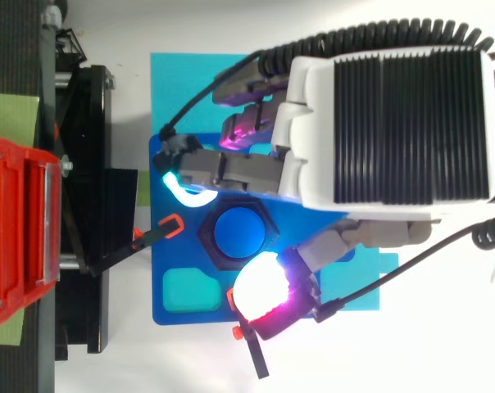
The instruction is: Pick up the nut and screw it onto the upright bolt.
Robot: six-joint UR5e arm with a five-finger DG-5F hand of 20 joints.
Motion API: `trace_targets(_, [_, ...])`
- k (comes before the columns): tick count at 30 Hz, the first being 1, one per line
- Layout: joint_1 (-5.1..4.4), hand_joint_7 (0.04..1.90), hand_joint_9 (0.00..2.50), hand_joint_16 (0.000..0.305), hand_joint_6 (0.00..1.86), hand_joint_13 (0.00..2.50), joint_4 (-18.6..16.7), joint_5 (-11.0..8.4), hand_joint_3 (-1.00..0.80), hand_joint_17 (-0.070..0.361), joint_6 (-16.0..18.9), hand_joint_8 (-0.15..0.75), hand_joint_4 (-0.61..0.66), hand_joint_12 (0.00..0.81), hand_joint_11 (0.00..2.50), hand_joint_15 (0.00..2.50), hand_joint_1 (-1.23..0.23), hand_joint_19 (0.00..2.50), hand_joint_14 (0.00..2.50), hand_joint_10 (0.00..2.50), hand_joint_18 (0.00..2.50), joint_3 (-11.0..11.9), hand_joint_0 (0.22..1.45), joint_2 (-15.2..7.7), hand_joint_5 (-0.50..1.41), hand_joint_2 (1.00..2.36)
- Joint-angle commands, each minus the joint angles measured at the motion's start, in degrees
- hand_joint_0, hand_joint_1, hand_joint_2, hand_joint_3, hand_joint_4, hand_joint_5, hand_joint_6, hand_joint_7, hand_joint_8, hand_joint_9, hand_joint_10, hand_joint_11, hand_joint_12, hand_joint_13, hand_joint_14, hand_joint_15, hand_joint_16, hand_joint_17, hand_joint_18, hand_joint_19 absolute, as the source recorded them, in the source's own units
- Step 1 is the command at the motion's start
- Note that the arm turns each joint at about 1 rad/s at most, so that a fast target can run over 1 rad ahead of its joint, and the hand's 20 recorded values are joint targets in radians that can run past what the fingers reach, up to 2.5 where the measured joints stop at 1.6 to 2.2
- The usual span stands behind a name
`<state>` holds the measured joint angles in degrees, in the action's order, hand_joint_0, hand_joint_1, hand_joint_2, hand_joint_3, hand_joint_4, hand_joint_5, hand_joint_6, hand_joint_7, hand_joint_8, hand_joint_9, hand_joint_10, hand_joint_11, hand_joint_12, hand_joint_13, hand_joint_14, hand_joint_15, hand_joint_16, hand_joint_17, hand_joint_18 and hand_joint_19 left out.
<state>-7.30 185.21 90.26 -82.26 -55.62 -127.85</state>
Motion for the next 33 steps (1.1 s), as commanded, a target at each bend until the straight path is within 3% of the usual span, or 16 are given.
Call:
trace_targets(1, [-0.61, 0.70, 1.32, 0.015, 0.50, 0.90, -1.26, -0.96, -0.50, 0.034, 0.96, 0.203, 0.18, 0.137, 0.00, 0.00, -0.35, 0.09, 0.00, 0.00, 0.61, -1.95, 0.51, -0.03, -0.04, 1.00])
trace_targets(8, [-0.79, 0.73, 1.31, 0.015, 0.50, 0.90, -1.17, -0.96, -0.50, 0.034, 1.13, 0.206, 0.20, 0.140, 0.00, 0.00, -0.35, 0.09, 0.00, 0.00, 0.60, -2.21, 0.51, 0.05, -0.04, 1.00])
trace_targets(19, [-0.52, 1.02, 1.35, 0.015, 0.50, 0.96, -0.91, -0.96, -0.50, 0.034, 1.13, 0.224, 0.22, 0.149, 0.00, 0.00, -0.35, 0.10, 0.00, 0.00, 0.64, -2.21, 0.51, 0.05, -0.01, 1.00])
trace_targets(30, [0.18, 1.43, 1.49, 0.015, 0.50, 1.07, 0.15, -0.61, -0.50, 0.034, 0.87, 0.245, 0.10, 0.141, 0.00, 0.00, -0.35, 0.17, 0.00, 0.00, 0.80, -2.04, 0.53, 0.05, 0.05, 1.00])
trace_targets(33, [0.44, 1.44, 1.56, 0.014, 0.50, 1.11, 1.03, -0.61, -0.50, 0.031, 0.61, 0.240, 0.07, 0.130, 0.00, 0.00, -0.35, 0.20, 0.00, 0.00, 0.85, -1.86, 0.53, 0.05, 0.07, 1.00])
